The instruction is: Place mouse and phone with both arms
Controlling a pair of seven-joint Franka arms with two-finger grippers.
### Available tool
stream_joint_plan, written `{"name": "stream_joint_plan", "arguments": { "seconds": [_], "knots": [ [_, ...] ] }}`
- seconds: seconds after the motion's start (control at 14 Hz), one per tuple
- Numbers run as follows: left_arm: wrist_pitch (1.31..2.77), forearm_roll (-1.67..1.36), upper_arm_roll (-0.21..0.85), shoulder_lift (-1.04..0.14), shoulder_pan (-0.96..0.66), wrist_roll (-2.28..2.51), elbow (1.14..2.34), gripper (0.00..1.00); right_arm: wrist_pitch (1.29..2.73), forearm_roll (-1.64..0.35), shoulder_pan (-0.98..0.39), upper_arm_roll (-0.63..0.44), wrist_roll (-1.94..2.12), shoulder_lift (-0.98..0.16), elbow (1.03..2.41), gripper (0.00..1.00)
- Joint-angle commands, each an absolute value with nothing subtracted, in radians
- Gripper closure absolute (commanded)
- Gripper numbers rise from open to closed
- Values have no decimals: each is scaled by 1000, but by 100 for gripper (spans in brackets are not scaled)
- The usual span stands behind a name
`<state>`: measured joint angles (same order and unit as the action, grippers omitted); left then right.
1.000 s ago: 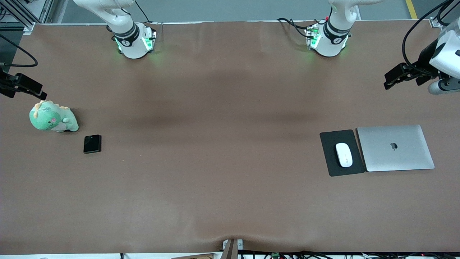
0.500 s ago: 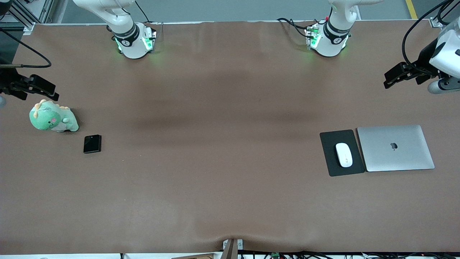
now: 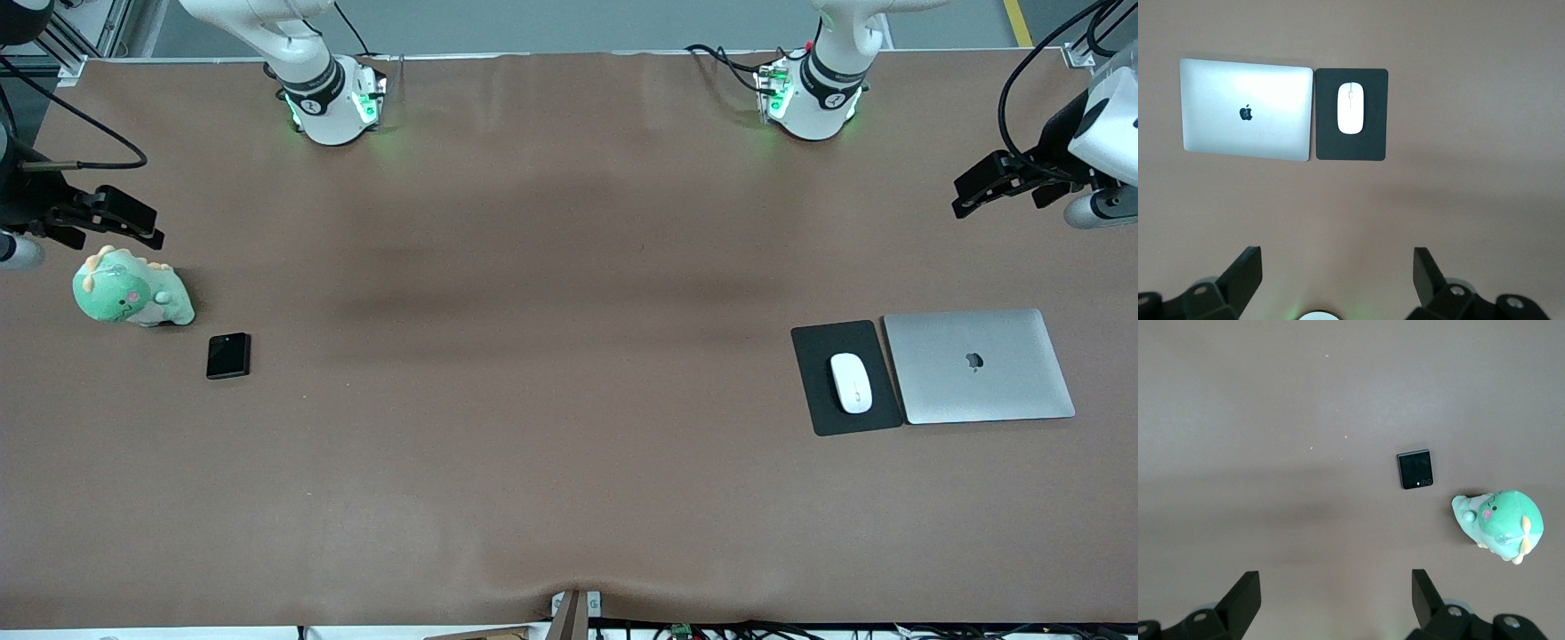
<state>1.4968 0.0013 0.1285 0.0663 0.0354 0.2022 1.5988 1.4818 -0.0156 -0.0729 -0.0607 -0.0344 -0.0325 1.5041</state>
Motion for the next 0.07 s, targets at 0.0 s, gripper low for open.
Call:
{"name": "stream_joint_plan", "arguments": {
  "seconds": [0.0],
  "knots": [
    [1471,-12,123,55,26,207,1574,0,1468,0,-63,-63,-49,-28,1505,0]
  ]
}}
